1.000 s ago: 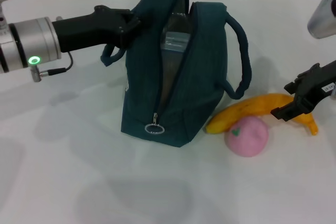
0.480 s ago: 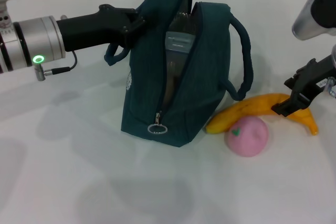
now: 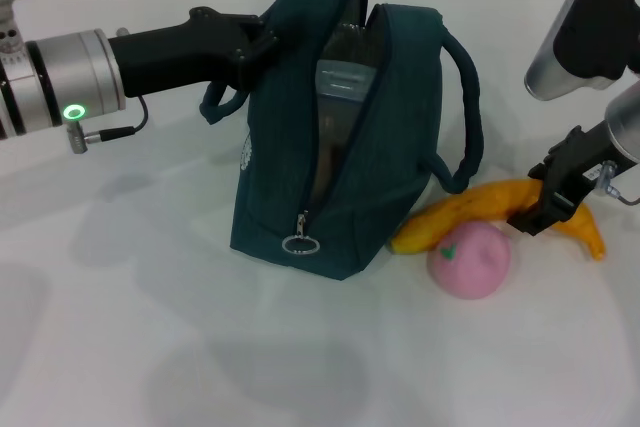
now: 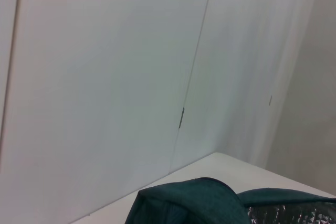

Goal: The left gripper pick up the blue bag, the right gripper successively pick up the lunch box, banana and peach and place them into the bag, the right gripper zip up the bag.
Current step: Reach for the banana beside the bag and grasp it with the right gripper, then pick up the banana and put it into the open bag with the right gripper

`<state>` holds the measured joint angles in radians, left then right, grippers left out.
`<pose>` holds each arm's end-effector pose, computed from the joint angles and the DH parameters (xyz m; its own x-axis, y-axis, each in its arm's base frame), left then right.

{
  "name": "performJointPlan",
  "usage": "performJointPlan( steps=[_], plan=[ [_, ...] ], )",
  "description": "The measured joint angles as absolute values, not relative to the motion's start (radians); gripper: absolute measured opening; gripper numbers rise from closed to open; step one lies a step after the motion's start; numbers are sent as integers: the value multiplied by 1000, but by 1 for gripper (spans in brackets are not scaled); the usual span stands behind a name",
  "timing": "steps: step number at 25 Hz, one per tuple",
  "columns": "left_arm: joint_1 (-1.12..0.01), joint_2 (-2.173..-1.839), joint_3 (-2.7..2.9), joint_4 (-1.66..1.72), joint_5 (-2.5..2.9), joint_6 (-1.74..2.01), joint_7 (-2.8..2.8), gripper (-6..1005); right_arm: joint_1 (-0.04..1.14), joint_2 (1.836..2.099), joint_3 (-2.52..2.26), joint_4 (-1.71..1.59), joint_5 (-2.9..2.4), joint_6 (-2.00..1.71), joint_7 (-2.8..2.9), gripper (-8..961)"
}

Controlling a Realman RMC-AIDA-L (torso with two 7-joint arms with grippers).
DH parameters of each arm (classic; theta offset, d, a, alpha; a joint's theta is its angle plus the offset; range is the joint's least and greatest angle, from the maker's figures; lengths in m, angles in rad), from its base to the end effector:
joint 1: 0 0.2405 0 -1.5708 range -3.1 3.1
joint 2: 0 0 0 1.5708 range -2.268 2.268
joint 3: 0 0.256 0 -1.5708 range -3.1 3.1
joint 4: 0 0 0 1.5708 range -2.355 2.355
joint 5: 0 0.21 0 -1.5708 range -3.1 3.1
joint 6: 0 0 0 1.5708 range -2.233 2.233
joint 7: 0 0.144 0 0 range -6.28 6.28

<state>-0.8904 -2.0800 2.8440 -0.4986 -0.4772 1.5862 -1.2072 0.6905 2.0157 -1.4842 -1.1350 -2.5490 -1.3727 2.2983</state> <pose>-0.2245 0.3839 0.0030 0.7162 0.2745 0.6417 0.5024 -0.8410 -0.2010 0.1907 0.3817 -0.0166 0.8433 -0.4151 0.3413 -0.2785 -0.8807 -0.3831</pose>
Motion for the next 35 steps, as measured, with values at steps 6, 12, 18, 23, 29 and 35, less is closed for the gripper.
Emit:
performJointPlan(
  steps=[6,12,18,23,29,35],
  plan=[
    [-887,-2080,2844,-495,-477,1586,-1207,35,684,2016,-1480,-1133,-2550,-1360,2299,647],
    [-883,-2078,2844,-488,-477,1586,-1209,35,642,2015,-1390,-1179,-2538,-1351,2293,506],
    [-881,-2077,2844,-488,-477,1590,-1208,35,538,2016,-1235,-1288,-2471,-1314,2290,482],
    [-880,-2075,2844,-488,-479,1597,-1207,34,463,2016,-1154,-1329,-2365,-1252,2264,464],
    [-870,-2076,2844,-488,-498,1639,-1147,34,404,2017,-1116,-1329,-2208,-1145,2192,460],
    [-847,-2077,2844,-488,-522,1753,-1047,34,381,2016,-1071,-1278,-1942,-1103,2002,460]
  ],
)
